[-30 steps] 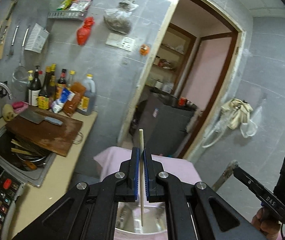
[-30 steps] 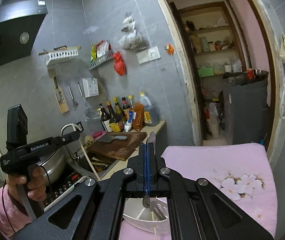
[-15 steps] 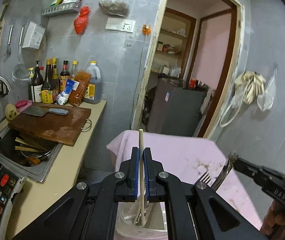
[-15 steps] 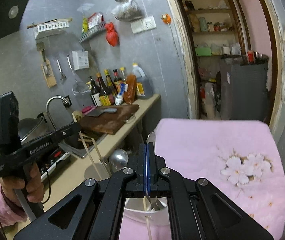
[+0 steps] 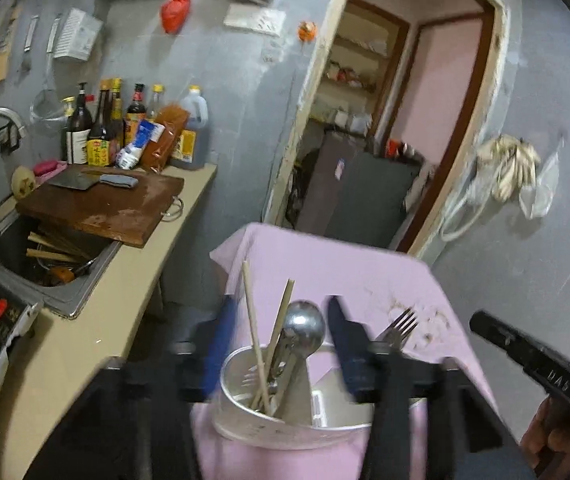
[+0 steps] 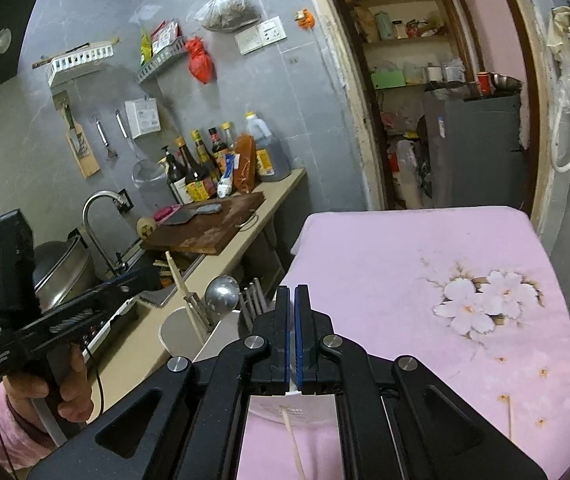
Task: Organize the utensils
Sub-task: 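Open the left gripper releasing the chopstick while the right gripper drops the spoon into the holder, then move both grippers back to the gold spoon and last chopstick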
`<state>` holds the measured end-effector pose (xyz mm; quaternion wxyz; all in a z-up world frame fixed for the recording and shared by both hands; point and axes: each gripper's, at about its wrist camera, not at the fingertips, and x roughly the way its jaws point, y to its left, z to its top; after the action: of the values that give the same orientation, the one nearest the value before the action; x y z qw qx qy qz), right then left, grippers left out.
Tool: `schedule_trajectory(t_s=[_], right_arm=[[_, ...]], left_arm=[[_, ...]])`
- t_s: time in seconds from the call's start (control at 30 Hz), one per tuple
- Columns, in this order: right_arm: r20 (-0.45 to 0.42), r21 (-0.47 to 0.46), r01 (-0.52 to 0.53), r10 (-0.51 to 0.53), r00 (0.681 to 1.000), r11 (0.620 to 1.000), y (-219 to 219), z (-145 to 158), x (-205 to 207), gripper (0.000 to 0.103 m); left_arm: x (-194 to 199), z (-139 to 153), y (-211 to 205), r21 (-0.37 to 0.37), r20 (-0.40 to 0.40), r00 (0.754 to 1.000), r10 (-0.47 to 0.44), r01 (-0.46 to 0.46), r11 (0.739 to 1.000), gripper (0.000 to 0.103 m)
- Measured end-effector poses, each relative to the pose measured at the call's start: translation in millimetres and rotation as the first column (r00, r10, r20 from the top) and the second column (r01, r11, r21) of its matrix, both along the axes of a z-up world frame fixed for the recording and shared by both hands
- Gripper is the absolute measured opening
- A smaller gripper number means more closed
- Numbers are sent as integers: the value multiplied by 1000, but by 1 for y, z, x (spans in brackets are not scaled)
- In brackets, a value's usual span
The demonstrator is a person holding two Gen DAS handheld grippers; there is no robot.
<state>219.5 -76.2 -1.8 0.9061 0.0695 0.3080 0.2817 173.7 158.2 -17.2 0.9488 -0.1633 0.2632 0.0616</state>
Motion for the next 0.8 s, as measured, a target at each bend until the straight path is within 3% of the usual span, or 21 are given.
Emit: schedule_trajectory(t_s=[0.07,0.1,0.2,0.33,0.37,0.43,0.5,0.63,0.8], right_arm=[[13,-1,20,-20,1000,1000,-9,4,-3,4],[20,-3,34,-34,999,999,-15,5,-6,10],[43,6,90,-90,995,996,-39,7,-13,53],[99,-6,163,-162,982,987,-70,12,-24,56],[112,-6,179,-178,978,984,-76,14,-26,59],[155,6,225,-223,962,974,-96,17,-35,77],[199,9,257,-253,947,966,-111,22,-43,81],[261,-26,296,-279,924,955,-138,30,-54,96],[314,-72,331,-294,903,941,-175,34,-67,98]], left_arm=[[-5,4,-4,0,20,1000,17,-17,1000,60],[-7,6,-7,4,23,1000,18,-18,1000,63],[-11,11,-23,38,36,999,20,-22,999,76],[-14,16,-50,103,58,998,16,-22,994,89],[-15,16,-58,118,63,998,16,-24,993,91],[-16,16,-77,147,77,997,13,-24,989,94],[-17,16,-94,167,87,996,8,-22,986,100],[-18,13,-128,188,97,995,-9,-9,982,101],[-14,2,-171,198,70,997,-40,25,980,101]])
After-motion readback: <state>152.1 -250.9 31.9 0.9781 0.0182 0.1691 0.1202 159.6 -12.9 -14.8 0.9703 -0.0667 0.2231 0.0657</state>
